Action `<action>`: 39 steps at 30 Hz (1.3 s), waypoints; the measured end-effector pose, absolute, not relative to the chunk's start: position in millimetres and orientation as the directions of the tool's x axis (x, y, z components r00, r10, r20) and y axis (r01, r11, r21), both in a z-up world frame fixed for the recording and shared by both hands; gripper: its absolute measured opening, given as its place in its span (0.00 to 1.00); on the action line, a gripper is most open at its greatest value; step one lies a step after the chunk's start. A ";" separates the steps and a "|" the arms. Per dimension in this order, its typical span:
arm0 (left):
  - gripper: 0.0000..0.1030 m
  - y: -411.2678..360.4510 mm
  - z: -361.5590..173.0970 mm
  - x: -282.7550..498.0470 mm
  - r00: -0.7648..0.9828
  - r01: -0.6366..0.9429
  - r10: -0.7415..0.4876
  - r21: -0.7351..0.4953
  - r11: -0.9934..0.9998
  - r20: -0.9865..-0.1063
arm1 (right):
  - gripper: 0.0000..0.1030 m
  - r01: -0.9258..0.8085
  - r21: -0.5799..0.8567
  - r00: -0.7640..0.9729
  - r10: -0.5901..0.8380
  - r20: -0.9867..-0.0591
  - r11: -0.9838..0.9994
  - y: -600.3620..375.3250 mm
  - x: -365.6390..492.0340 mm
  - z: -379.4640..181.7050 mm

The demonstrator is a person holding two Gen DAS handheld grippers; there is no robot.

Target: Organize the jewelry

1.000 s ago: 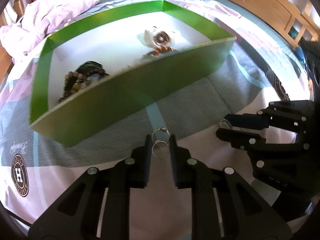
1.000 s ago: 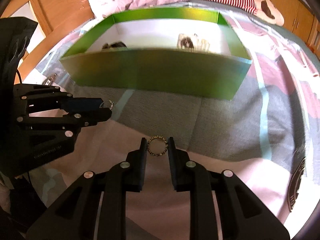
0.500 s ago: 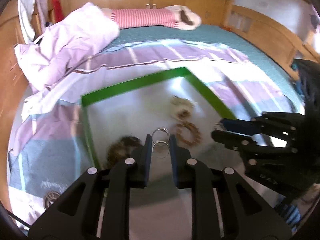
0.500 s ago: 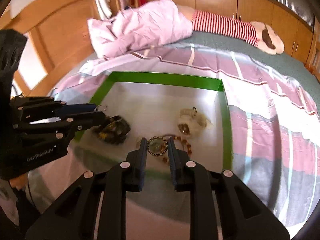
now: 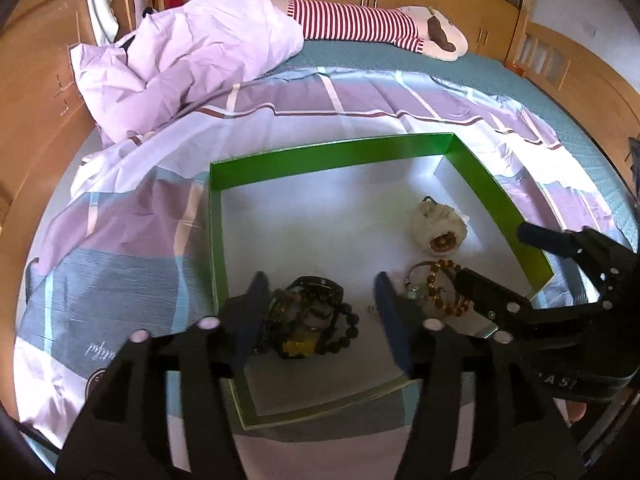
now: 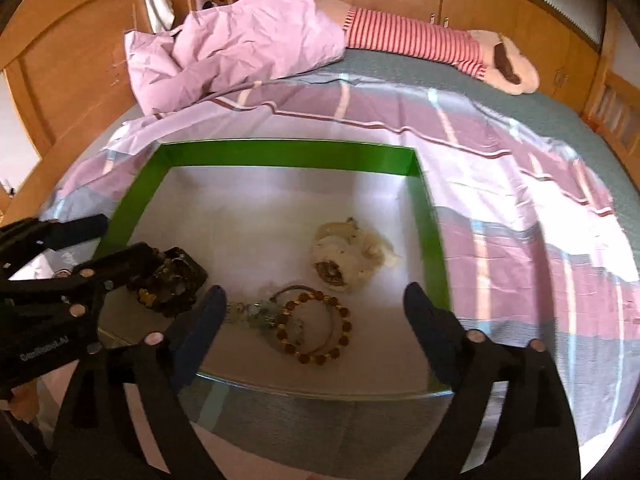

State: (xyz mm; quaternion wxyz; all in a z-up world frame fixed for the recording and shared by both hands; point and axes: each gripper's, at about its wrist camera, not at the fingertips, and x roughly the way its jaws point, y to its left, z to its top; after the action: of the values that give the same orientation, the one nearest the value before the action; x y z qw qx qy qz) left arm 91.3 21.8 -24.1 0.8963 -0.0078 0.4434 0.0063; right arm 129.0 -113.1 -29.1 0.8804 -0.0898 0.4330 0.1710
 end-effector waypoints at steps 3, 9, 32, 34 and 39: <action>0.72 24.1 -20.2 91.0 0.609 -0.048 0.027 -0.003 0.999 -0.793 | 0.91 -0.361 -0.024 0.585 0.206 -0.784 0.932 -117.6 126.5 -23.5; 0.84 28.5 -17.0 88.7 0.596 -0.077 0.019 -0.034 0.996 -0.803 | 0.93 -0.341 -0.041 0.594 0.181 -0.784 0.939 -123.9 123.6 -17.2; 0.96 23.6 -19.7 85.0 0.583 -0.087 0.018 -0.041 0.995 -0.812 | 0.97 -0.279 -0.038 0.587 0.139 -0.797 0.960 -126.6 127.2 -26.0; 0.96 22.8 -19.4 84.1 0.583 -0.091 0.031 -0.027 0.995 -0.812 | 0.97 -0.277 -0.036 0.583 0.138 -0.801 0.960 -125.9 127.1 -26.4; 0.96 25.5 -18.1 82.6 0.579 -0.103 0.029 -0.039 0.994 -0.815 | 0.97 -0.272 -0.032 0.586 0.139 -0.798 0.962 -124.9 126.2 -25.4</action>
State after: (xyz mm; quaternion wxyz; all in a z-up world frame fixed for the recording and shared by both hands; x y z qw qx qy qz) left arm 82.6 25.5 -18.1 0.8876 -0.0409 0.4574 0.0371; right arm 126.2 -124.9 -25.4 0.8873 -0.0758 0.4400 0.1159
